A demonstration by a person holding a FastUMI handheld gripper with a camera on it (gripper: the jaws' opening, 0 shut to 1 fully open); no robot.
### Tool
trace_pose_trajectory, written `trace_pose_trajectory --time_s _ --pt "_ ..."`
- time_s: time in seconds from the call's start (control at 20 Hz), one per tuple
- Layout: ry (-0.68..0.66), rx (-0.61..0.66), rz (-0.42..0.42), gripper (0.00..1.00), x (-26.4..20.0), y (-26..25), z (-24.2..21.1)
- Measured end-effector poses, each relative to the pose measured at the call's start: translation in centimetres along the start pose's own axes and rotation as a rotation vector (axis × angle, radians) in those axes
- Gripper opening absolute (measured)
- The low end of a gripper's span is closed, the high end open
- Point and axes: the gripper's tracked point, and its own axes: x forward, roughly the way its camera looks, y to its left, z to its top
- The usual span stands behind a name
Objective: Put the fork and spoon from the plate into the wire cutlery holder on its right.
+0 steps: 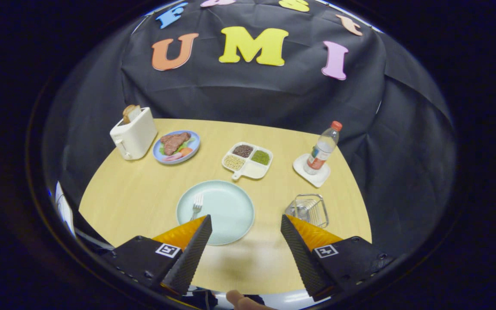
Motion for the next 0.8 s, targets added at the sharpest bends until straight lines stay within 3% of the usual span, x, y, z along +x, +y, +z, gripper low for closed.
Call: trace_pose_trajectory --time_s 0.3,0.8 --pt "0.114 -0.022 -0.004 0.97 2.5 3.5 -3.8" --pt "0.342 0.08 0.065 0.96 5.7 8.8 -10.5"
